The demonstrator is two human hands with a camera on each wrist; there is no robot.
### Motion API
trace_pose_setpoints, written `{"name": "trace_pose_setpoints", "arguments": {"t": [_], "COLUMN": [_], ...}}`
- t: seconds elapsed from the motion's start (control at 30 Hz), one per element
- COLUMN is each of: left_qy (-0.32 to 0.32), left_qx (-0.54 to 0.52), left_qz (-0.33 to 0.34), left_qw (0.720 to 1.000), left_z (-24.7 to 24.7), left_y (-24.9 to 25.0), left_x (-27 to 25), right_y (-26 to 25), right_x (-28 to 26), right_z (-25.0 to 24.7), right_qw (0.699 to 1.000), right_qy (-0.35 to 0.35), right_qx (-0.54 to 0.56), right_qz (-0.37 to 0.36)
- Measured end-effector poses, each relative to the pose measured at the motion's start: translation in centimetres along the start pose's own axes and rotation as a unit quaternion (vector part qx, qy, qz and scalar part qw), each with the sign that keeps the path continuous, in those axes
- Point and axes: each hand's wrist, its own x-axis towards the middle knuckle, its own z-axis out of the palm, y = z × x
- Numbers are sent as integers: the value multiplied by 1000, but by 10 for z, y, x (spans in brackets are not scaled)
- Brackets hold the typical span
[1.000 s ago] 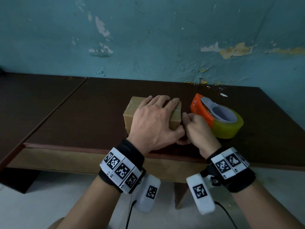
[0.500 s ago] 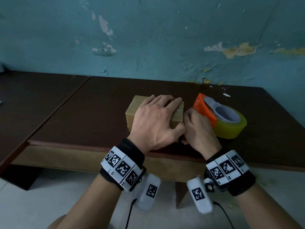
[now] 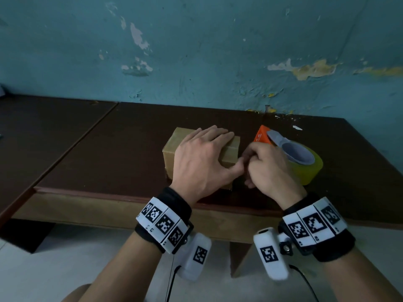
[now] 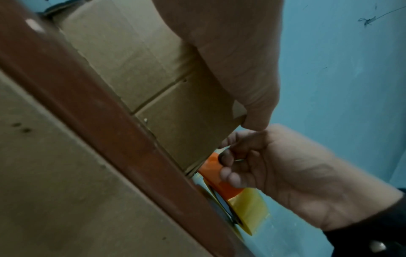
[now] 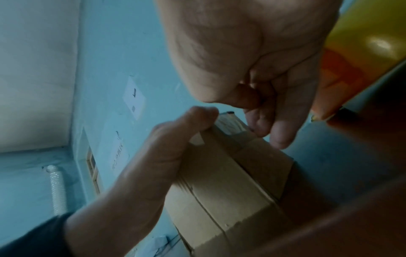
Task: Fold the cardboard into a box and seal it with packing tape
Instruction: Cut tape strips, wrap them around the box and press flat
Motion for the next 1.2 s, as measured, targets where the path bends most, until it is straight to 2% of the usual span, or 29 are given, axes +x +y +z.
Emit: {"name": "trace_pose_setpoints", "arguments": {"t": [0.17,0.3,0.4,0.47,0.53,0.63,0.7,0.73,0.8,0.83,0.9,0.97,1.03,1.13,1.2], "left_qy": [-2,17,7,-4,-13,-13,10,41,115,129,92,26,-21,-44,-43], "left_qx": [-7,-33,-89,-143,-211,-294,-352,-365,-326,-291,-263,-327,-421,-452,-469], "left_qz": [25,8,-11,-3,9,14,-4,-24,-94,-143,-232,-278,-284,-267,-268], "left_qw": [1000,999,996,990,977,956,936,930,934,937,932,903,861,850,840], "left_z": [1,-3,-6,-8,-10,-12,-14,-15,-14,-13,-12,-12,-13,-7,-10], "left_y": [-3,-9,-15,-21,-26,-30,-30,-29,-29,-30,-34,-36,-33,-30,-26], "left_x": [-2,-4,-5,-3,-2,-3,-6,-7,-10,-11,-12,-12,-10,-9,-9], "right_y": [5,11,15,18,20,21,21,21,20,20,19,20,21,26,29], "right_x": [-1,-2,-3,-3,-1,0,0,1,1,2,2,3,5,8,9], "right_z": [-18,-28,-29,-29,-31,-38,-46,-51,-59,-63,-67,-64,-59,-53,-51], "right_qw": [992,984,978,970,960,954,959,965,980,987,995,992,984,976,965], "right_qy": [91,128,158,202,244,272,265,250,196,159,70,-1,-10,30,12], "right_qx": [43,87,82,72,63,49,36,24,-7,-28,-75,-127,-175,-207,-249], "right_qz": [-77,-88,-105,-118,-121,-120,-97,-78,-34,-14,14,22,22,58,82]}}
